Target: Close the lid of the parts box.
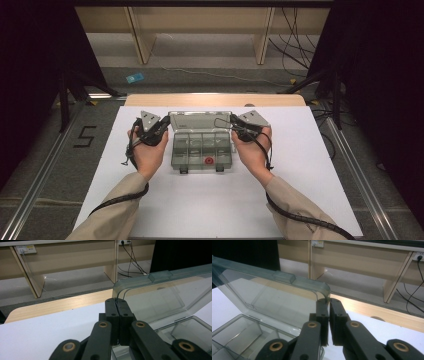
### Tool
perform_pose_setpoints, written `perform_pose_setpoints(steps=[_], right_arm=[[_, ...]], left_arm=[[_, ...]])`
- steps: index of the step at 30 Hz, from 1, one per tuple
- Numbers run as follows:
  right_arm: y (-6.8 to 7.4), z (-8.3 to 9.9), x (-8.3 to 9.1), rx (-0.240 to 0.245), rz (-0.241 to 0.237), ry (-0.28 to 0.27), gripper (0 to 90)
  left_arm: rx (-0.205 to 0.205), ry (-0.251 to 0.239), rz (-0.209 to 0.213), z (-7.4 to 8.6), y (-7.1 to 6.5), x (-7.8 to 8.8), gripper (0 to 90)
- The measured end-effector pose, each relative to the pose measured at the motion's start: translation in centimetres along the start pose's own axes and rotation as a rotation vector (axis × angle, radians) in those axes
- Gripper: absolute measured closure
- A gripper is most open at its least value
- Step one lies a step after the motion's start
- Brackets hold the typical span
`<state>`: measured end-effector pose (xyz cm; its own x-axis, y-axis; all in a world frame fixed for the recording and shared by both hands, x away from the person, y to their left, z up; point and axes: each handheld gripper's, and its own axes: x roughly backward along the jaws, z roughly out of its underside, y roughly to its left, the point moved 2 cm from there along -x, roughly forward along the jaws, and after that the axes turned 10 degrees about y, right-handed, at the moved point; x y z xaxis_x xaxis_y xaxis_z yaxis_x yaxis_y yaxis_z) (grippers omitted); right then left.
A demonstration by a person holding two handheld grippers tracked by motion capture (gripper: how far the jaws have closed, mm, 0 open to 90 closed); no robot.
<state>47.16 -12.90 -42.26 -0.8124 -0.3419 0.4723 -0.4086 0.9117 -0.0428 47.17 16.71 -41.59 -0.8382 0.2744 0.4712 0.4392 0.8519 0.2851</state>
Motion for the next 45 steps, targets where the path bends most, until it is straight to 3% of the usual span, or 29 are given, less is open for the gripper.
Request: perform_pose_setpoints(steps=[24,27,45], right_arm=[[0.4,0.8,0.6,0.023,0.011,-0.016,86.9],[0.4,0.9,0.6,0.047,0.021,-0.025,86.9],[0.6,1.4,1.0,0.042,0.018,-0.025,86.9]], left_arm=[[-0.010,0.000,0.007,0.6,-0.7,0.7,88.8],[-0.020,0.000,0.003,0.7,-0.8,0.7,88.8],[-0.031,0.005,0.015,1.0,-1.0,1.1,88.7]])
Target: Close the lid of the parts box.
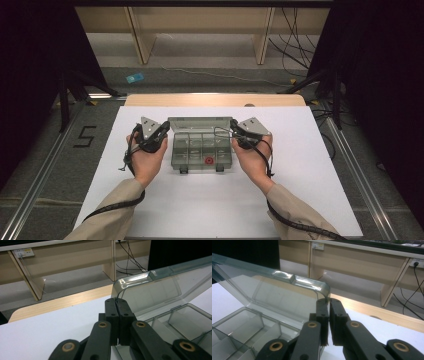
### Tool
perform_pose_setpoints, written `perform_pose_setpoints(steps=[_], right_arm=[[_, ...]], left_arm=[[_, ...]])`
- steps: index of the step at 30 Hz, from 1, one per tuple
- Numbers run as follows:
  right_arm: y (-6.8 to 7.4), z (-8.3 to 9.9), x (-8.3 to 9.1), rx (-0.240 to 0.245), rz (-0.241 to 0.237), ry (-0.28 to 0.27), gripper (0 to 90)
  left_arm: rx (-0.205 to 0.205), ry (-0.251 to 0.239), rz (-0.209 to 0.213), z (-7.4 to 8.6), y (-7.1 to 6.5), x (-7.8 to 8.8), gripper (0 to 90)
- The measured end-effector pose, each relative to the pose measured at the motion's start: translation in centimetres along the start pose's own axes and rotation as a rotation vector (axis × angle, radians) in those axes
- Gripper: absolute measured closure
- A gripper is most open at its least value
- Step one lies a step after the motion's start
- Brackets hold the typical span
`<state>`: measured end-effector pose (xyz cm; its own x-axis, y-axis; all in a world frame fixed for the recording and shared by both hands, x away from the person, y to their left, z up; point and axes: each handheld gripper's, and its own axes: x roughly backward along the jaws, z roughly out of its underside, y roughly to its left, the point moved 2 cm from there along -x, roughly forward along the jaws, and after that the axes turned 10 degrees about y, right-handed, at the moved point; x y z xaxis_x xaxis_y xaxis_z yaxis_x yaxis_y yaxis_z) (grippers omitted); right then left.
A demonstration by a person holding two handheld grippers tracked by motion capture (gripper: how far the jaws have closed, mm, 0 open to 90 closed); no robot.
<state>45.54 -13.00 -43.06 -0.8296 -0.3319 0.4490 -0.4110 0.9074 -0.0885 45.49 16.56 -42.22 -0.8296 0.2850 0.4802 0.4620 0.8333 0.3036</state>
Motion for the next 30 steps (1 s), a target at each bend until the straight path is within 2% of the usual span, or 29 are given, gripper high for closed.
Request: perform_pose_setpoints(steps=[24,25,30], right_arm=[[0.17,0.45,0.43,0.002,-0.014,0.012,86.9],[0.17,0.47,0.45,0.003,-0.014,0.011,86.9],[0.20,0.59,0.62,0.004,-0.012,0.021,86.9]], left_arm=[[-0.010,0.009,0.015,0.42,-0.53,0.33,88.3],[0.002,0.008,0.012,0.45,-0.68,0.40,88.3],[-0.012,0.012,0.020,0.50,-0.63,0.46,88.2]])
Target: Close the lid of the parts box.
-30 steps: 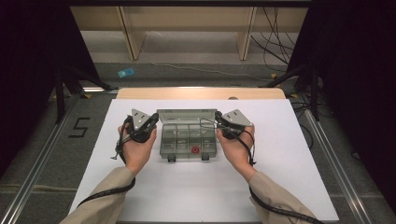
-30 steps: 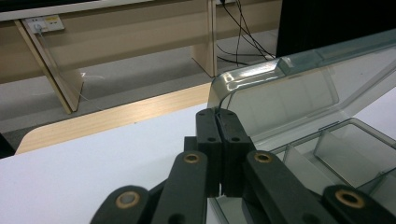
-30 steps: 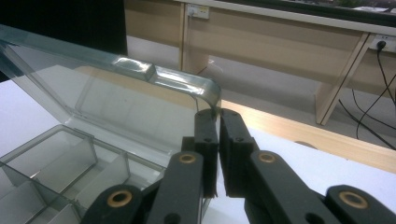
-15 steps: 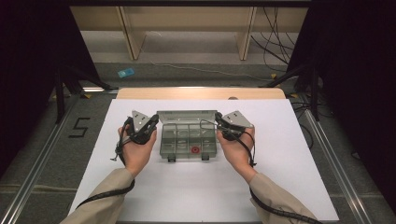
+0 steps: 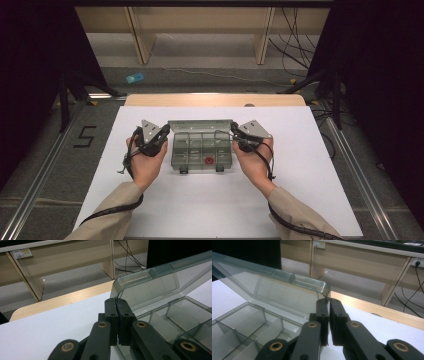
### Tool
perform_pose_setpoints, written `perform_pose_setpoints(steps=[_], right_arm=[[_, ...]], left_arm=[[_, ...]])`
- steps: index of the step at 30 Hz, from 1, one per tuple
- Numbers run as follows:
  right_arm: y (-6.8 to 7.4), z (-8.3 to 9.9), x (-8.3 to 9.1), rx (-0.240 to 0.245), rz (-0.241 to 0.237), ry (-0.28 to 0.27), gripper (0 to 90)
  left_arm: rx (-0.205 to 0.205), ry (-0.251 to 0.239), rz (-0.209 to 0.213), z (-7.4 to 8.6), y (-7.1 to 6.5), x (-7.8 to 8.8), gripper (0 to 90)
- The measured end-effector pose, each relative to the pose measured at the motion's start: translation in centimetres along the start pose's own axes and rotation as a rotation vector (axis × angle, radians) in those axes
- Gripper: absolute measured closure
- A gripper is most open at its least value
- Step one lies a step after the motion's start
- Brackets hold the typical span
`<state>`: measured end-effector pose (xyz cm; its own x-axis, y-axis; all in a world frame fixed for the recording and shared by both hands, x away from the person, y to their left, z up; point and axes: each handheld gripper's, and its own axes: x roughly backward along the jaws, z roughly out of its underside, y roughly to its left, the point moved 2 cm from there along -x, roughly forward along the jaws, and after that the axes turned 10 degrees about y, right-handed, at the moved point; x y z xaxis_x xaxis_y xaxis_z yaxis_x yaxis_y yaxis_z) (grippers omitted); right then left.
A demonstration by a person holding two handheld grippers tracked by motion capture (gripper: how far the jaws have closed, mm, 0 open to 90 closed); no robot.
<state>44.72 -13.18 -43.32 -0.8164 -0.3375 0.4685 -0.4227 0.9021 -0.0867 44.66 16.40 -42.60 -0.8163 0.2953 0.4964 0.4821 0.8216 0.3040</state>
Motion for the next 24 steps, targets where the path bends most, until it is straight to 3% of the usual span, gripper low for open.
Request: perform_pose_setpoints(steps=[2,4,5,6,7,15,16,17,18,24], right_arm=[[0.05,0.05,-0.02,-0.005,-0.006,-0.006,86.8],[0.00,0.06,-0.02,0.002,-0.005,-0.009,86.9],[-0.07,0.10,0.03,0.009,0.000,-0.011,86.9],[-0.05,0.12,0.07,0.009,-0.004,-0.008,86.8],[-0.05,0.13,0.09,0.010,-0.003,-0.006,86.8],[0.00,0.24,0.18,0.009,-0.004,-0.001,86.6],[0.06,0.28,0.22,0.006,-0.005,0.004,86.5],[0.05,0.30,0.22,0.010,-0.007,0.003,86.4],[0.04,0.33,0.22,0.014,-0.008,0.001,86.3],[0.03,0.46,0.21,0.007,-0.014,0.013,84.2]], left_arm=[[0.011,-0.002,0.021,0.05,-0.22,0.04,88.1],[0.001,-0.005,0.006,0.03,-0.10,0.05,88.0],[0.043,0.004,0.013,0.16,-0.46,0.14,88.0],[0.043,0.004,0.019,0.17,-0.48,0.14,88.0],[-0.001,0.000,0.006,0.09,-0.17,0.12,87.9],[-0.006,0.004,0.011,0.19,-0.33,0.19,87.7],[-0.053,-0.005,0.035,0.10,-0.17,0.12,87.6],[-0.053,-0.005,0.035,0.10,-0.17,0.12,87.6],[-0.009,0.005,0.018,0.27,-0.37,0.22,87.5],[-0.015,0.010,0.023,0.38,-0.44,0.30,87.2]])
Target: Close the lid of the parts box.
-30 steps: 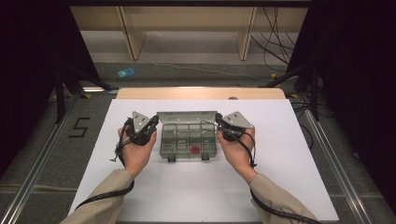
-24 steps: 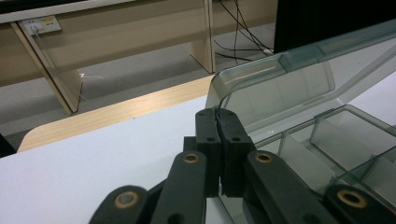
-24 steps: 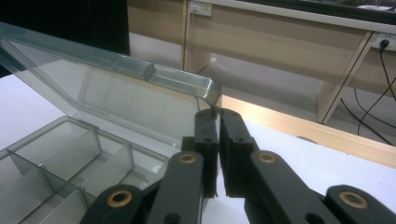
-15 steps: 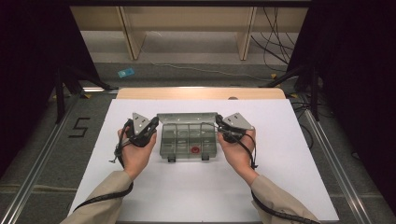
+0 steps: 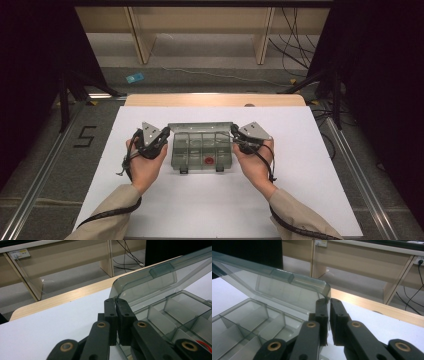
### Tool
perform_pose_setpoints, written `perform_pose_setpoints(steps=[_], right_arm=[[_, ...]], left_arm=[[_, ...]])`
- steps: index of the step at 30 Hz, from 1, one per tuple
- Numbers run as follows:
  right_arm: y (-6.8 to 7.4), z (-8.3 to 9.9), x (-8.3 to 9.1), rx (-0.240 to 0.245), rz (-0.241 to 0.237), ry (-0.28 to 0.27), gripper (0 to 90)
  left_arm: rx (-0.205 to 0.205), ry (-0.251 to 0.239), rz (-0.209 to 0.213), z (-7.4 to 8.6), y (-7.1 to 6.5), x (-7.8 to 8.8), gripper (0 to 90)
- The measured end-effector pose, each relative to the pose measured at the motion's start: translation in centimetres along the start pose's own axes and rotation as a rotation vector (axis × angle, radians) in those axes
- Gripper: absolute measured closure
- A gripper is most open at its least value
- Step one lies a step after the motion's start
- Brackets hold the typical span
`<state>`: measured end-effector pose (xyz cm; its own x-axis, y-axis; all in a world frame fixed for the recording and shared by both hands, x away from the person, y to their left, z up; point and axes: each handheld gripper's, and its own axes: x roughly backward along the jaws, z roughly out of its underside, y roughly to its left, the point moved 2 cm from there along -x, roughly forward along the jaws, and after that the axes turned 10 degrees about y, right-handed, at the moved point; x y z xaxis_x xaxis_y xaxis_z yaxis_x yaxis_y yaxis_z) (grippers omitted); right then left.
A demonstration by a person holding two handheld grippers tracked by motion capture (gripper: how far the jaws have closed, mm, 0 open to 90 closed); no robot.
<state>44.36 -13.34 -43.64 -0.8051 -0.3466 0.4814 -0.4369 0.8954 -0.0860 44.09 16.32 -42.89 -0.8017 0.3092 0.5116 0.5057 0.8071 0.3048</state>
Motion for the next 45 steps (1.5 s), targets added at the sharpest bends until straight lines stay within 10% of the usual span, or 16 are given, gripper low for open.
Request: perform_pose_setpoints(steps=[16,24,33,45], right_arm=[[-0.7,0.5,0.2,0.024,-0.084,0.016,45.1],[-0.7,0.8,0.4,0.048,-0.193,0.031,24.1],[-1.2,1.0,1.2,0.067,-0.258,0.033,17.1],[-1.4,1.4,2.0,0.077,-0.286,0.024,16.9]], left_arm=[[0.001,-0.001,0.042,0.1,-0.3,0.4,77.8],[0.005,-0.010,0.052,-0.1,-1.0,0.9,50.0],[-0.018,0.011,0.132,0.4,-1.9,1.2,17.3],[-0.026,0.008,0.176,1.2,-2.2,2.1,14.3]])
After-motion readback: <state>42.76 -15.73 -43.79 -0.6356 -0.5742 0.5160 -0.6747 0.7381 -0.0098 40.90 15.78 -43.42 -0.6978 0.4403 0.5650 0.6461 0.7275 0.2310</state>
